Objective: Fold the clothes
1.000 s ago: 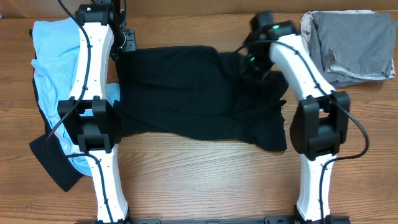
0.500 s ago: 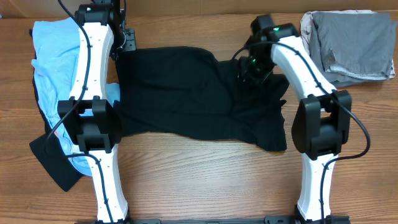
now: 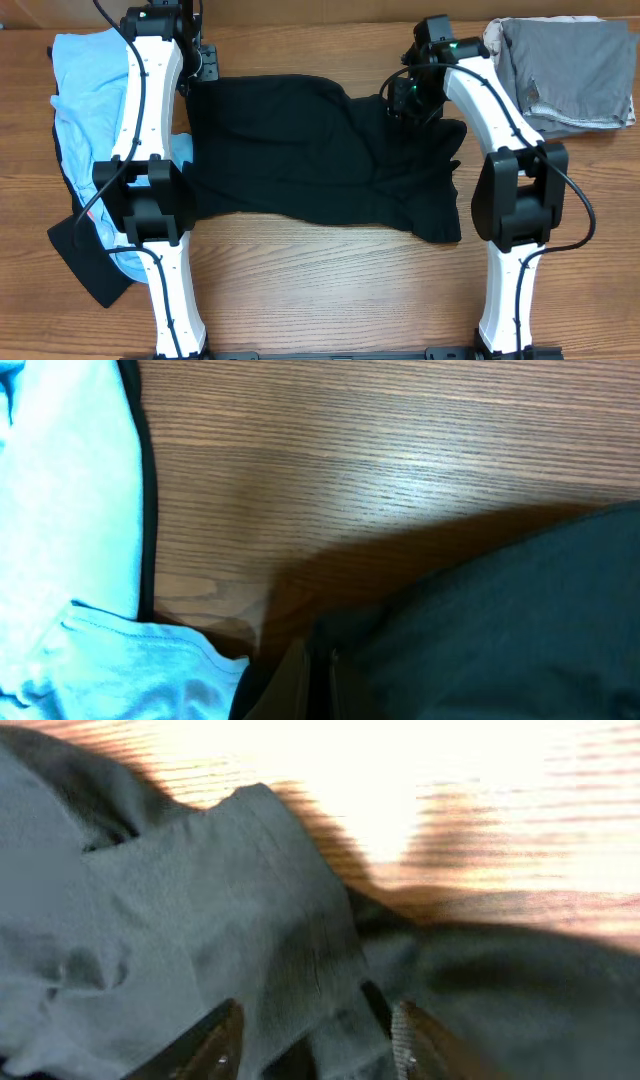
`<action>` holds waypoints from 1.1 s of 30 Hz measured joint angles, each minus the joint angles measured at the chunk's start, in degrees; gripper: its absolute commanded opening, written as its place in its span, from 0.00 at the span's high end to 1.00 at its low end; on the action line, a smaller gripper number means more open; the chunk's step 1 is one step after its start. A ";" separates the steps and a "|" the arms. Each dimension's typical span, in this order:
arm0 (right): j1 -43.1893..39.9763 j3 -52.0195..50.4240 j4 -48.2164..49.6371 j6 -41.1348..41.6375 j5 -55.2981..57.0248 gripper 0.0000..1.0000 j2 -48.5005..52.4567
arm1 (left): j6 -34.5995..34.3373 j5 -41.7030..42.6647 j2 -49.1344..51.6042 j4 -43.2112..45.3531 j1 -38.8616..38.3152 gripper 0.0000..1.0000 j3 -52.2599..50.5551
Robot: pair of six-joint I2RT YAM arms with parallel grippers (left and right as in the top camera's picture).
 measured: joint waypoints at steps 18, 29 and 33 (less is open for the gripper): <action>0.02 -0.04 4.55 3.45 -0.44 0.95 3.48 | 0.00 0.00 0.00 0.28 0.00 0.96 0.00; -1.49 5.25 5.77 4.48 -0.59 0.96 4.57 | 0.00 0.00 0.00 4.02 0.02 0.96 0.02; -4.68 14.80 4.87 3.37 -0.59 0.96 5.14 | 0.00 0.02 0.15 4.92 0.02 0.96 1.14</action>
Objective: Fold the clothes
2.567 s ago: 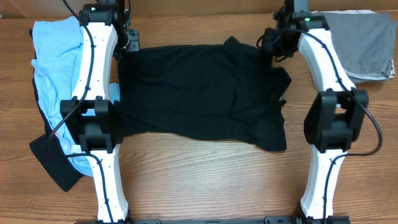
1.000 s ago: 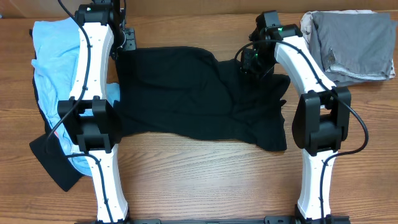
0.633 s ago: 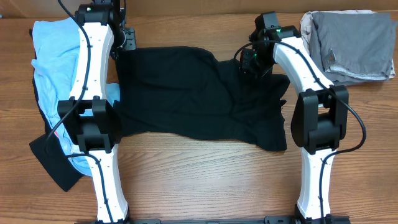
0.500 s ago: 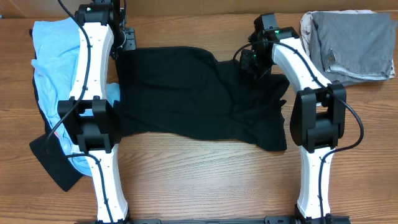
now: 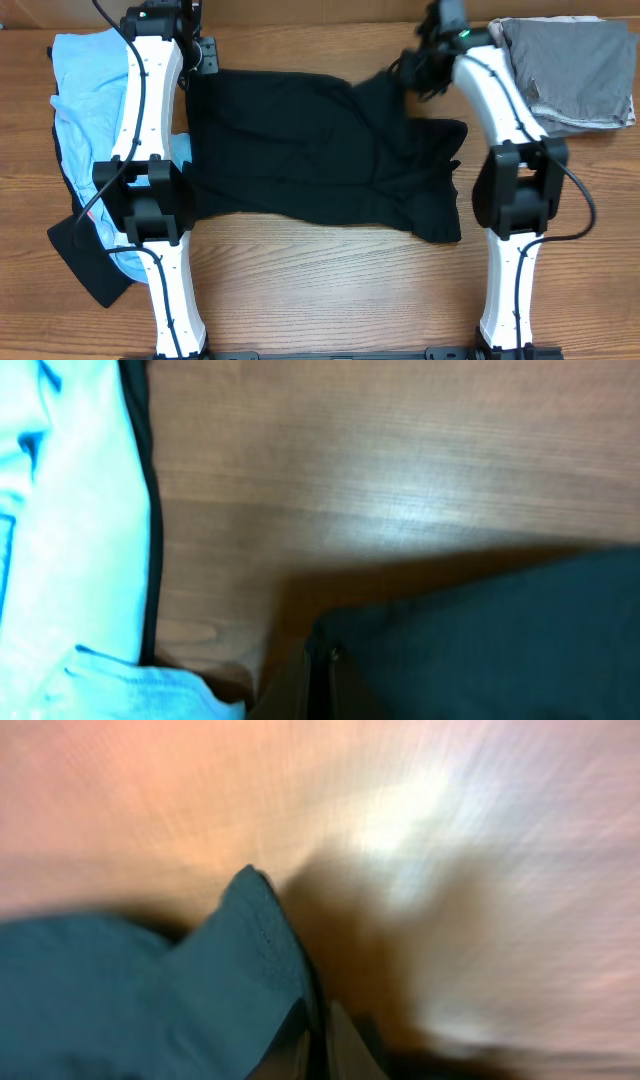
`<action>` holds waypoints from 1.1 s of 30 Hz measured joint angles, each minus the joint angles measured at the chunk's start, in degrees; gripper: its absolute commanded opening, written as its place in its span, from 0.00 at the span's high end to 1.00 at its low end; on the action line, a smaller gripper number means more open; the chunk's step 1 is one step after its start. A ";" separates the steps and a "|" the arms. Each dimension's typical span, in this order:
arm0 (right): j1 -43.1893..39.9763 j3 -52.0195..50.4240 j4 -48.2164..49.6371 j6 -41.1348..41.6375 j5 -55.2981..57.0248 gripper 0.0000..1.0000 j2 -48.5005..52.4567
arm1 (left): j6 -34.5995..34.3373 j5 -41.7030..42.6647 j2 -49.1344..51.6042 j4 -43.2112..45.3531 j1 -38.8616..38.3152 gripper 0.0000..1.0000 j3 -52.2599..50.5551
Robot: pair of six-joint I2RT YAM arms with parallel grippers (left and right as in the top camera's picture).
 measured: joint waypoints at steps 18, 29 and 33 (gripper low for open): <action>-6.45 21.14 -23.67 -8.61 -1.27 0.96 -0.09 | 0.07 0.04 0.07 0.02 0.50 0.96 5.57; -6.45 19.87 -37.48 -10.43 -0.44 0.96 -0.72 | 2.84 0.50 0.07 -11.06 2.03 0.96 5.57; -6.45 16.44 -38.42 -10.64 -0.24 0.96 -0.94 | 5.01 0.66 0.07 -12.02 2.10 0.96 4.42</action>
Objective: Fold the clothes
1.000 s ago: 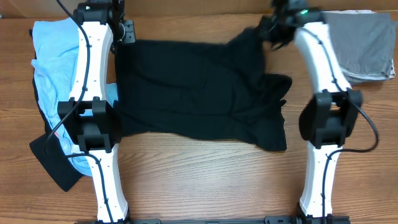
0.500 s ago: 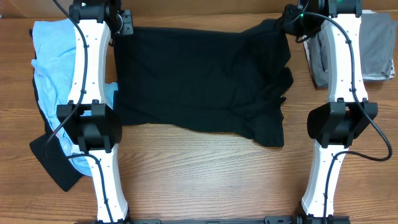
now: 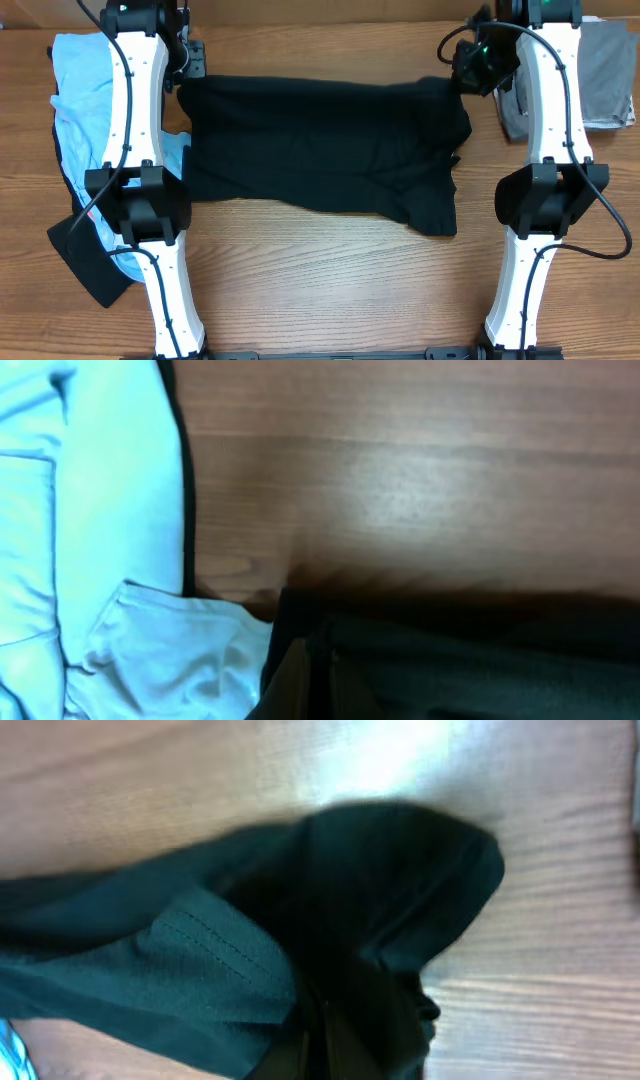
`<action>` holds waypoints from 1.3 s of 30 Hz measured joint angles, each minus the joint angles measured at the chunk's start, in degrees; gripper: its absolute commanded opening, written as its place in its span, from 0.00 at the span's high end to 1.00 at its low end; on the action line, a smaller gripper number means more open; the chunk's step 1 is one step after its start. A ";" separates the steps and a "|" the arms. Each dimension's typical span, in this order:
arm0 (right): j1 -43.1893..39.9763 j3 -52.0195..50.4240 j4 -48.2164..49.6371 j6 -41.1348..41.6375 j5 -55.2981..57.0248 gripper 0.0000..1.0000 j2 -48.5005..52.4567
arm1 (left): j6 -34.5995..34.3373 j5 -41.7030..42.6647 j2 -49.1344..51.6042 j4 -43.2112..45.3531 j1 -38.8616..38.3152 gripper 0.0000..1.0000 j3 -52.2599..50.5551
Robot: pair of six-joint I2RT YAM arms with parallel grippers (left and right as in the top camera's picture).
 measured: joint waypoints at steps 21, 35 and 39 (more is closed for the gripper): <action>1.62 -22.25 1.99 -0.59 1.09 0.96 0.00 | 6.01 -0.35 0.07 0.50 0.42 0.64 -17.35; 1.79 -22.62 2.93 -2.43 1.55 0.22 -0.26 | 6.80 -0.46 0.33 -1.88 1.42 0.00 -14.93; 1.77 -14.64 0.61 -3.80 0.11 0.21 -2.05 | 6.82 2.97 0.63 -5.29 2.58 0.00 -5.84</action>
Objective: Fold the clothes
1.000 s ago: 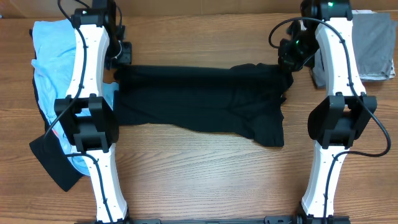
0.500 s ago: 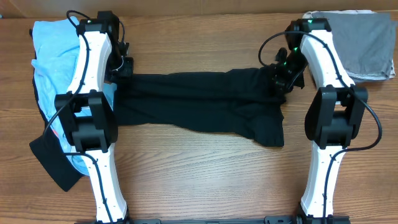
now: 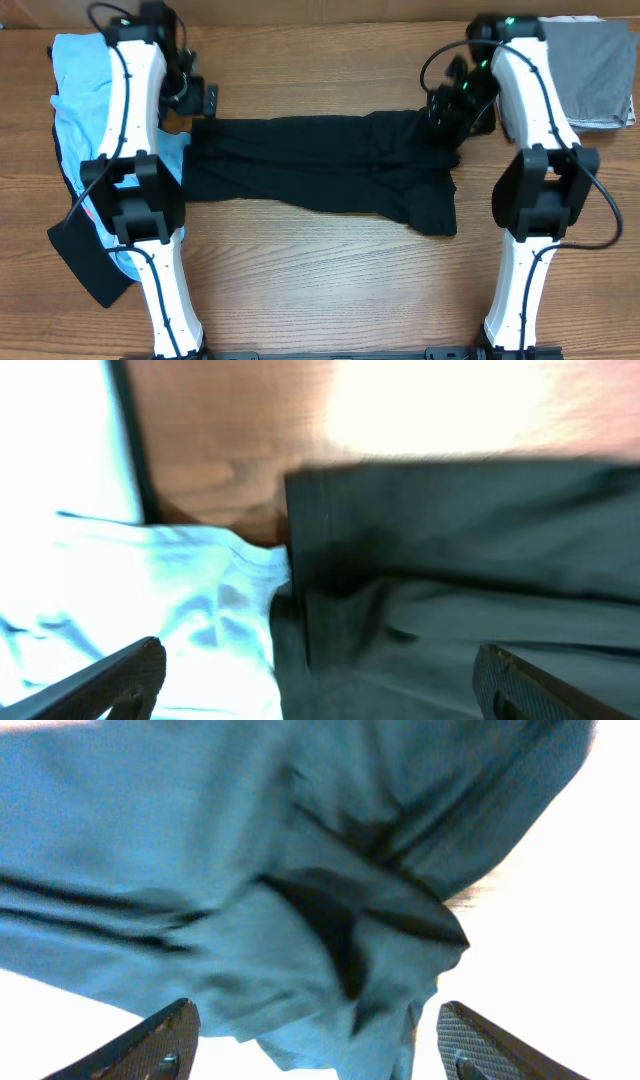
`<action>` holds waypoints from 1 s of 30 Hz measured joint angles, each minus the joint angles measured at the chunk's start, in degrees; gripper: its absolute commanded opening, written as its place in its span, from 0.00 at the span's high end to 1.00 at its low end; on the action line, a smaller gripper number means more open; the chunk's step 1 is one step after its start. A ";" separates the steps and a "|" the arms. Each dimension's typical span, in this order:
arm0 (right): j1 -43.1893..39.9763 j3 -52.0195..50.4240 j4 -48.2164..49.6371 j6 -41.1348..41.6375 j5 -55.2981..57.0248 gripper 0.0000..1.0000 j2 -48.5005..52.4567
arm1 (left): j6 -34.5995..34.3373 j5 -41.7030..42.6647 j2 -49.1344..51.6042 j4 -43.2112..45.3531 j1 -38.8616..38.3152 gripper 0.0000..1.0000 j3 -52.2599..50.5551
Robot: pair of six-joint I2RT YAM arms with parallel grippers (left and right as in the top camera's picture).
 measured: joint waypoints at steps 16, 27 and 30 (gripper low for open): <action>7.34 8.61 -1.03 -0.87 -5.66 0.28 -29.42 | -0.07 8.35 -2.01 -11.58 4.59 0.10 17.68; 11.23 4.04 -0.98 6.45 -2.51 0.32 -39.60 | -4.57 2.97 -19.98 -11.58 3.78 0.02 15.26; 11.43 -1.53 -0.87 9.18 -1.31 0.30 -42.45 | -6.49 1.57 -27.52 -11.50 3.26 0.00 11.23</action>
